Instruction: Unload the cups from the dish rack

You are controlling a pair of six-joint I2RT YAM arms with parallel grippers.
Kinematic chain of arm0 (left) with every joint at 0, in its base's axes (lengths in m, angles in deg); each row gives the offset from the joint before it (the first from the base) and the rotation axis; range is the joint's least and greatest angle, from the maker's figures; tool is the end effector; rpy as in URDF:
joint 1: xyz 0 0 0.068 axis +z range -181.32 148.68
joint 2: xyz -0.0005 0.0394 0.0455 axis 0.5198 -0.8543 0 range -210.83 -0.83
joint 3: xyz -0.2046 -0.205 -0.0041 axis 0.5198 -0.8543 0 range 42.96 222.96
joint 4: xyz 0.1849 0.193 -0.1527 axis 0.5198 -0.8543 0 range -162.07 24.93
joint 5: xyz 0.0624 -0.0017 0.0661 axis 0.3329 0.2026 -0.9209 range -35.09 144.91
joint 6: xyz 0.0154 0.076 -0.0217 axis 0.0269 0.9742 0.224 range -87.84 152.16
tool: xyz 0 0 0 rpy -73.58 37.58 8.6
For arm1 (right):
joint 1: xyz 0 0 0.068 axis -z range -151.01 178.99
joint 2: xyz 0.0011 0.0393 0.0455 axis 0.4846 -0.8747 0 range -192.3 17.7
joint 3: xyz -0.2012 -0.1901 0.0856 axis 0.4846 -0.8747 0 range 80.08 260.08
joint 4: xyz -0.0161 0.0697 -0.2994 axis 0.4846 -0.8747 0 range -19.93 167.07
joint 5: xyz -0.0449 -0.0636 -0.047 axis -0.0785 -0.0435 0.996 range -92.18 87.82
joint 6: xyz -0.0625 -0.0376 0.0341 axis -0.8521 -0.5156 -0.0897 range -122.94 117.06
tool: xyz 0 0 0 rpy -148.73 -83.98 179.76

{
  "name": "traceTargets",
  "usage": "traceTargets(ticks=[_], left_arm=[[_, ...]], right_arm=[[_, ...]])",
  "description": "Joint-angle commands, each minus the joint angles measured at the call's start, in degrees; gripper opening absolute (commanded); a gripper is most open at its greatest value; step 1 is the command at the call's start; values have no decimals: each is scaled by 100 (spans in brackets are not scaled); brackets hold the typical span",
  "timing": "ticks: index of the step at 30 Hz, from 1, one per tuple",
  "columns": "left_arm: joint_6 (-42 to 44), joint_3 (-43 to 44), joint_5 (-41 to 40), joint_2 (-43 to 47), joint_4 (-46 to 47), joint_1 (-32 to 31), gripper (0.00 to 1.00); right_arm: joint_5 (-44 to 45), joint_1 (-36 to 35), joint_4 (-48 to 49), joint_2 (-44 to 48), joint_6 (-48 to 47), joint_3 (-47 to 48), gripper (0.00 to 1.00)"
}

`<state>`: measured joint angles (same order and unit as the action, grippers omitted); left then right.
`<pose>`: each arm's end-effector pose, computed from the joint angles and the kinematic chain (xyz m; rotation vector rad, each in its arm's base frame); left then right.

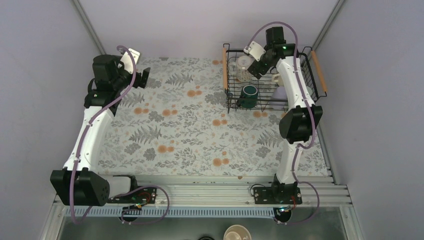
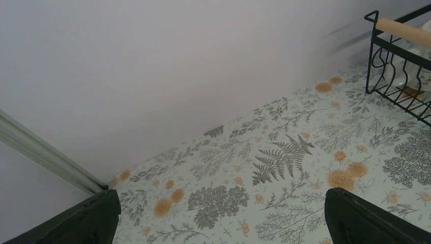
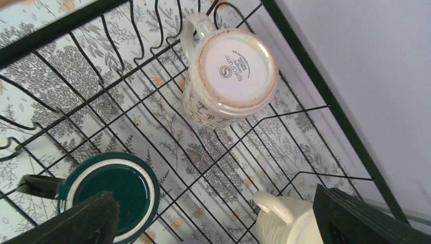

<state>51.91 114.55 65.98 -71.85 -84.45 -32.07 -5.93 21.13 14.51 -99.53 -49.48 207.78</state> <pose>0.3564 -0.0181 0.3965 0.4650 1.8352 0.0425 0.5097 0.0749 0.3630 -1.1625 2.2008 -0.2062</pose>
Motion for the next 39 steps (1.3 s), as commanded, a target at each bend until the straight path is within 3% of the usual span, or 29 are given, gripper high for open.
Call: traceTargets(ticks=[1, 18, 19, 20, 22, 39], left_arm=[[7, 25, 11, -77, 9, 9, 100], [143, -396, -359, -225, 389, 7, 100], [143, -428, -368, -220, 415, 5, 100], [143, -460, -369, -220, 438, 10, 100], [152, -510, -384, -221, 470, 10, 100], [130, -592, -275, -175, 368, 8, 100]], right_arm=[[203, -99, 202, -312, -118, 109, 98], [1442, -707, 2257, -1652, 523, 629, 100], [1510, -701, 2343, -1739, 595, 743, 99], [1581, -706, 2409, -1820, 676, 846, 91], [1553, -703, 2377, -1929, 767, 1005, 80], [1396, -424, 1942, -1916, 1047, 784, 76]])
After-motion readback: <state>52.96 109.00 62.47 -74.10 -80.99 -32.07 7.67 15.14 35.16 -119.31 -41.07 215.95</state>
